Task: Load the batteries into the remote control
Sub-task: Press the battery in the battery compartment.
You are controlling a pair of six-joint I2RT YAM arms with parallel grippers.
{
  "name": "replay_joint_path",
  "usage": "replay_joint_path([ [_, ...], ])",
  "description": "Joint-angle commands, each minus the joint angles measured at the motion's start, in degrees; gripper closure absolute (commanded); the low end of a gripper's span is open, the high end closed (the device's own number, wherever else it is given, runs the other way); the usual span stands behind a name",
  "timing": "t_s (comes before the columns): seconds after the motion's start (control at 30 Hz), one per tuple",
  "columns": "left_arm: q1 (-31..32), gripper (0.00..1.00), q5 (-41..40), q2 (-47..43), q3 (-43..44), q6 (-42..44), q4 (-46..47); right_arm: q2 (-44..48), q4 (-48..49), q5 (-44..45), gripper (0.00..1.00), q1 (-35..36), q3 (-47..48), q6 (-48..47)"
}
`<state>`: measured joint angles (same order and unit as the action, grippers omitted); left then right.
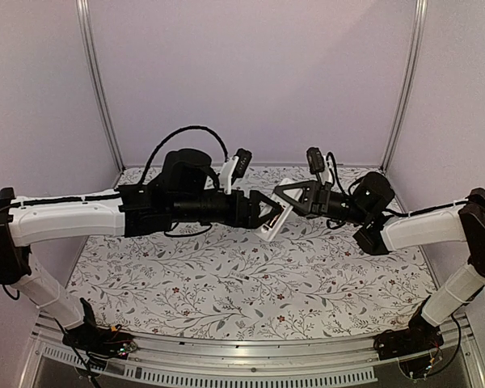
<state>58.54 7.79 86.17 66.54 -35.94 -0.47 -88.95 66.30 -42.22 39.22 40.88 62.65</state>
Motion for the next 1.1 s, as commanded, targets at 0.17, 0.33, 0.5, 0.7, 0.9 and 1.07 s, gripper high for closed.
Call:
replay_joint_path([
  [0.17, -0.35, 0.28, -0.49, 2.65, 2.01, -0.06, -2.01, 0.08, -1.84, -0.28, 1.0, 0.76, 1.79, -2.58],
  [0.33, -0.31, 0.33, -1.07, 3.52, 2.48, 0.02, -3.32, 0.15, -2.06, -0.34, 1.0, 0.75, 1.92, -2.62],
  [0.5, -0.36, 0.41, -3.53, 3.84, 2.49, -0.5, -5.31, 0.86, -1.75, -0.52, 1.0, 0.77, 1.91, -2.67],
  [0.7, -0.32, 0.44, -4.32, 5.42, 2.46, -0.32, -8.57, 2.38, -1.18, -0.74, 1.0, 0.82, 2.71, -1.69],
  [0.9, -0.27, 0.46, -6.67, 6.44, 2.53, -0.24, -12.19, 3.29, -0.21, -1.18, 1.0, 0.77, 3.88, -0.11],
  [1.07, -0.32, 0.47, -6.94, 6.97, 2.47, -0.93, -13.3, 4.61, -0.61, -1.26, 1.0, 0.79, 4.09, -0.58],
])
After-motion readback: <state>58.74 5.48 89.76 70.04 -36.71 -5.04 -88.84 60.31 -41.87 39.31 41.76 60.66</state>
